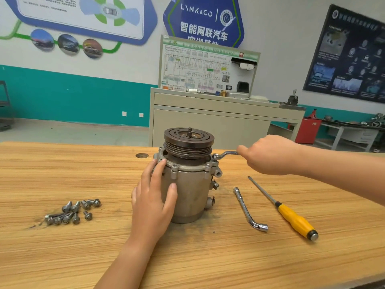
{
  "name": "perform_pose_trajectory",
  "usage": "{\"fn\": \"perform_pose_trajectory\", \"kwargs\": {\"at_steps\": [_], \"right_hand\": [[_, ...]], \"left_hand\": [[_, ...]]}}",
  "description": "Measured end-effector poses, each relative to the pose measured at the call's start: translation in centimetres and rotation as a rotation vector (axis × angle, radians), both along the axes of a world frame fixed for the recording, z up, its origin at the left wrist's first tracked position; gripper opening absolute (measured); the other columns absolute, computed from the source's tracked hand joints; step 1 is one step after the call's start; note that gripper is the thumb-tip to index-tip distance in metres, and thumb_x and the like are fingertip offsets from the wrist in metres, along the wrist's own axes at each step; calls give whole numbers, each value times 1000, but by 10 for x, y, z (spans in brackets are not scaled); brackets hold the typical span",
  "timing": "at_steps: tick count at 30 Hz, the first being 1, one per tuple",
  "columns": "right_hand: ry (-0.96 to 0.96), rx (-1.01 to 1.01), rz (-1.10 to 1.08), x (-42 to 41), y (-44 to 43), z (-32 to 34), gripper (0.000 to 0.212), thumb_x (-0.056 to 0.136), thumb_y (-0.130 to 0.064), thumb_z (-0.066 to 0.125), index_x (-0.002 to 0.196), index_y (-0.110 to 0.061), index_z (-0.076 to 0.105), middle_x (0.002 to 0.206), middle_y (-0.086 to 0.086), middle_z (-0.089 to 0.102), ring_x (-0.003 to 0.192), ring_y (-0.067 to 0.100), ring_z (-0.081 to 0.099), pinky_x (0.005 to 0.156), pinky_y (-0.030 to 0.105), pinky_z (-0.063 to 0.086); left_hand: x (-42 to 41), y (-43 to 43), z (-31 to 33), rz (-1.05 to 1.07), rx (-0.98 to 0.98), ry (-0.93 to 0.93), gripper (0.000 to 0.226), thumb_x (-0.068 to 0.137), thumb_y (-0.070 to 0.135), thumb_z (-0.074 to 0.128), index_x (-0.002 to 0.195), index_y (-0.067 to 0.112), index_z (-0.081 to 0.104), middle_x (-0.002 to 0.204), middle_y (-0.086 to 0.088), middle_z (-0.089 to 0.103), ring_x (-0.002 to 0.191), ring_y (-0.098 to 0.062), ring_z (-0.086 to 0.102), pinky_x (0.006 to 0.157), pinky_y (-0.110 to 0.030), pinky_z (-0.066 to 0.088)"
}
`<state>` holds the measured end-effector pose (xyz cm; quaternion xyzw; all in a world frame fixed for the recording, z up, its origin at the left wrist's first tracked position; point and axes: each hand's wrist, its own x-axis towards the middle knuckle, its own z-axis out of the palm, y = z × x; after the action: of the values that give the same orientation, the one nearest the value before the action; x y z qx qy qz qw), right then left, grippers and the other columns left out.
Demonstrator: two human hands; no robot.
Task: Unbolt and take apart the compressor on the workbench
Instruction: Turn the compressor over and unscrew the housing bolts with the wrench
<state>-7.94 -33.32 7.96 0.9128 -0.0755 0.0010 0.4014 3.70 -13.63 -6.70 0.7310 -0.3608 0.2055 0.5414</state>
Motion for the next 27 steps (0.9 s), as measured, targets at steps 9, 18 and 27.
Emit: {"fn": "perform_pose_trajectory", "kwargs": {"at_steps": [9, 18, 27], "right_hand": [[-294, 40, 182, 59, -35, -37, 32, 93, 2, 35, 122, -4, 48, 116, 11, 61, 103, 24, 59, 109, 34, 22], [-794, 405, 278, 9, -10, -22, 16, 90, -1, 53, 103, 6, 59, 52, 7, 51, 38, 22, 41, 38, 27, 35], [-399, 285, -45, -19, 19, -39, 18, 95, -13, 37, 110, -16, 46, 56, -7, 34, 47, 7, 32, 39, 23, 21]], "left_hand": [[4, -4, 0, 1, -52, -11, 52, 81, 54, 28, 132, 42, 24, 140, 18, 27, 133, -6, 29, 109, -45, 28], [1, -3, 0, 88, -43, -63, 65, 82, 50, 34, 139, 21, 41, 146, 11, 18, 135, -14, 24, 108, -44, 22], [-6, -10, -1, 138, 117, -239, 57, 83, 32, 53, 136, 20, 37, 150, -8, 33, 137, -19, 20, 100, -70, 20]]}}
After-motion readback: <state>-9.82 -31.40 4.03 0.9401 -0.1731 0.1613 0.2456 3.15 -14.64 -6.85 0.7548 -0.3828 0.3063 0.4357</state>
